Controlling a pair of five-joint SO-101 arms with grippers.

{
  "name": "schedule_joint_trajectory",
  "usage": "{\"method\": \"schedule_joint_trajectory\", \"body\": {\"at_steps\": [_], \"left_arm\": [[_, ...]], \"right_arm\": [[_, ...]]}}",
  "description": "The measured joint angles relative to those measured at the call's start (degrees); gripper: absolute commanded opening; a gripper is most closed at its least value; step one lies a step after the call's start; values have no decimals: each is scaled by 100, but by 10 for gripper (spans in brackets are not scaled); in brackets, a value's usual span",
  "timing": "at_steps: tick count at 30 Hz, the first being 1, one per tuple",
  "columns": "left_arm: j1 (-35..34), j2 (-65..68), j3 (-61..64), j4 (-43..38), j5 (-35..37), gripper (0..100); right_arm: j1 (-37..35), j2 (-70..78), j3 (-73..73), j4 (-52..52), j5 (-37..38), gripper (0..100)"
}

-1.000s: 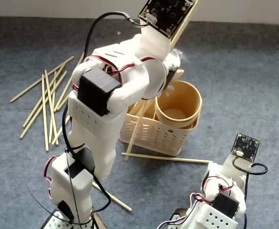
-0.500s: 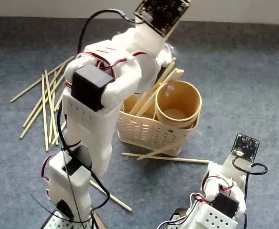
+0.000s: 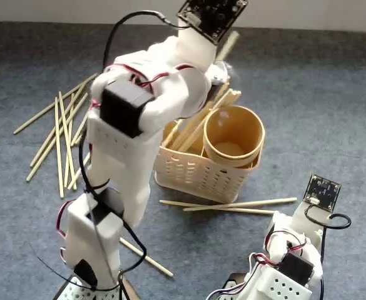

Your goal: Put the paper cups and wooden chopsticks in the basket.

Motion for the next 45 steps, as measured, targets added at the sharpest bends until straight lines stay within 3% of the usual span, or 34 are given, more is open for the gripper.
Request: {"method": "schedule_joint_trajectory", "body": {"at_steps": [7,15,20,25,33,42,45], "left_arm": [[-132,246,-114,0,0,105],[-1670,281,-369,0,9,104],[-1459,290,387,0,-97,96],[-1046,299,1582,0,-273,2],[-1055,237,3543,-62,-299,6],[-1073,-1002,3701,-369,-651,11],[-1389,-1178,3701,-536,-659,11]], "right_arm": [[0,0,0,0,0,56],[0,0,0,0,0,56],[0,0,0,0,0,56],[0,0,0,0,0,56],[0,0,0,0,0,56],[0,0,0,0,0,56],[0,0,0,0,0,56]]}}
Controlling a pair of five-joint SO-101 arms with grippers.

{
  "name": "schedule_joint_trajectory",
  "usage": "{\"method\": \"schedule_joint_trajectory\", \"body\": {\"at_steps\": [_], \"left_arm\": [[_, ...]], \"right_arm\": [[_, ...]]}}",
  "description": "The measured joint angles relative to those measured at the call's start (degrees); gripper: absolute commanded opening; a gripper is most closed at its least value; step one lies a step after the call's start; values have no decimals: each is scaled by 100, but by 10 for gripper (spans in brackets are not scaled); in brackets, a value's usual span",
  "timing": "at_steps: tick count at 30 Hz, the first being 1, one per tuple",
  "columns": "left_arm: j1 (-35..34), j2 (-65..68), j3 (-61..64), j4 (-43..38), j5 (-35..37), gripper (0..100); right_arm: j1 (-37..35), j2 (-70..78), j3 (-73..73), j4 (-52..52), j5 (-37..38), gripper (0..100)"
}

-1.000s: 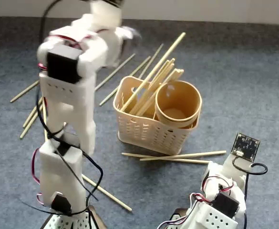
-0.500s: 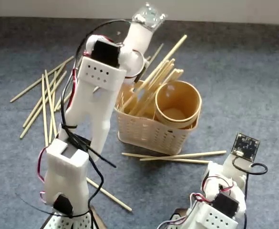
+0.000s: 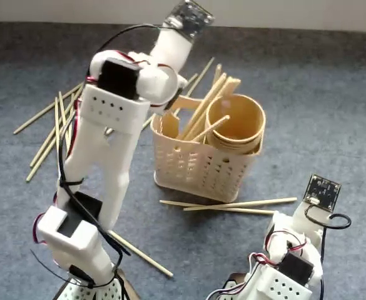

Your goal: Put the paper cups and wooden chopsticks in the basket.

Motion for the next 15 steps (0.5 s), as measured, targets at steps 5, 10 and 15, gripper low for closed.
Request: {"method": "schedule_joint_trajectory", "body": {"at_steps": [5,10,15], "left_arm": [[-1090,35,79,-158,-9,11],[-2321,668,149,-176,-9,85],[-3640,1503,158,-571,-35,260]], "right_arm": [[0,0,0,0,0,56],[0,0,0,0,0,56],[0,0,0,0,0,56]]}}
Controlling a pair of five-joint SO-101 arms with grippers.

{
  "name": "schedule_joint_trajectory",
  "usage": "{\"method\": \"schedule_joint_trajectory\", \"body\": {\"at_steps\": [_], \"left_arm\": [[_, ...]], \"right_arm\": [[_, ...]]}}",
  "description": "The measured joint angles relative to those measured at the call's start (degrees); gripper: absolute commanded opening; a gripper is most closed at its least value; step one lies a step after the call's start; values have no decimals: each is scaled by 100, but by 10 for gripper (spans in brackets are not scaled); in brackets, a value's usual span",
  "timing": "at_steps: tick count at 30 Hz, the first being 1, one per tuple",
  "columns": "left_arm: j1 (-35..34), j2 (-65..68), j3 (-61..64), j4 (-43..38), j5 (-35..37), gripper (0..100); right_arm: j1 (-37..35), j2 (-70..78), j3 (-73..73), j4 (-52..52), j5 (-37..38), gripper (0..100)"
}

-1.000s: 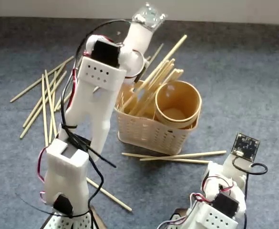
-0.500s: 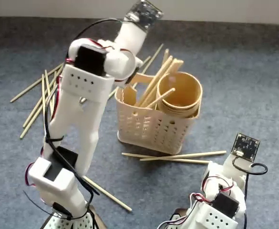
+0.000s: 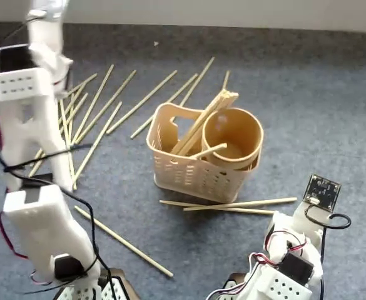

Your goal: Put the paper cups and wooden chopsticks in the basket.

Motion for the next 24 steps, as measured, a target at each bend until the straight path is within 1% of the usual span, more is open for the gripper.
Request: {"method": "schedule_joint_trajectory", "body": {"at_steps": [2,4,6,10,14,18,24], "left_arm": [[-325,316,0,-149,-343,260],[-501,659,0,-202,-888,263],[-527,1029,0,-220,-1248,263],[-466,1714,0,-281,-1688,262],[-220,2251,0,-308,-1793,260],[-132,2664,-9,-536,-1802,260],[-132,3007,-26,-738,-1503,257]], "right_arm": [[0,0,0,0,0,56],[0,0,0,0,0,56],[0,0,0,0,0,56],[0,0,0,0,0,56],[0,0,0,0,0,56],[0,0,0,0,0,56],[0,0,0,0,0,56]]}}
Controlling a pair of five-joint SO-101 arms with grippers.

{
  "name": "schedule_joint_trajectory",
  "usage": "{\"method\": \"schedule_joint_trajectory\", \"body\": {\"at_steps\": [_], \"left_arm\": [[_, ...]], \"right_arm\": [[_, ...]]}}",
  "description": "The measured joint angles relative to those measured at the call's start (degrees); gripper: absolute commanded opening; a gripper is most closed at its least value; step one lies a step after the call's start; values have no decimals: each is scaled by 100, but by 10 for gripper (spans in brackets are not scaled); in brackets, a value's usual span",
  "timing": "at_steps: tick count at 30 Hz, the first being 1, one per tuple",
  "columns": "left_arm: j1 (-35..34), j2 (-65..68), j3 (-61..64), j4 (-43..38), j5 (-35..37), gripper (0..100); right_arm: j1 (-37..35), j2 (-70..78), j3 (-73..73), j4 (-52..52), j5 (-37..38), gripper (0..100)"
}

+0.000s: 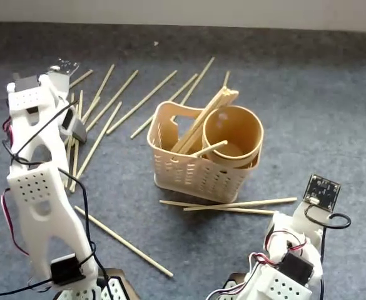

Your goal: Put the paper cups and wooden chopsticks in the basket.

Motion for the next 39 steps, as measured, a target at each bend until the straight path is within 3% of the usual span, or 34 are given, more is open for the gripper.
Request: {"method": "schedule_joint_trajectory", "body": {"at_steps": [3,7,15,21,26,39], "left_arm": [[35,264,0,-62,35,191],[132,607,-185,-79,35,6],[237,1037,-1090,246,44,5],[457,1160,-3051,1626,35,5],[703,1099,-4659,1855,97,5],[2655,-1626,-4853,1925,1363,5]], "right_arm": [[0,0,0,0,0,56],[0,0,0,0,0,56],[0,0,0,0,0,56],[0,0,0,0,0,56],[0,0,0,0,0,56],[0,0,0,0,0,56]]}}
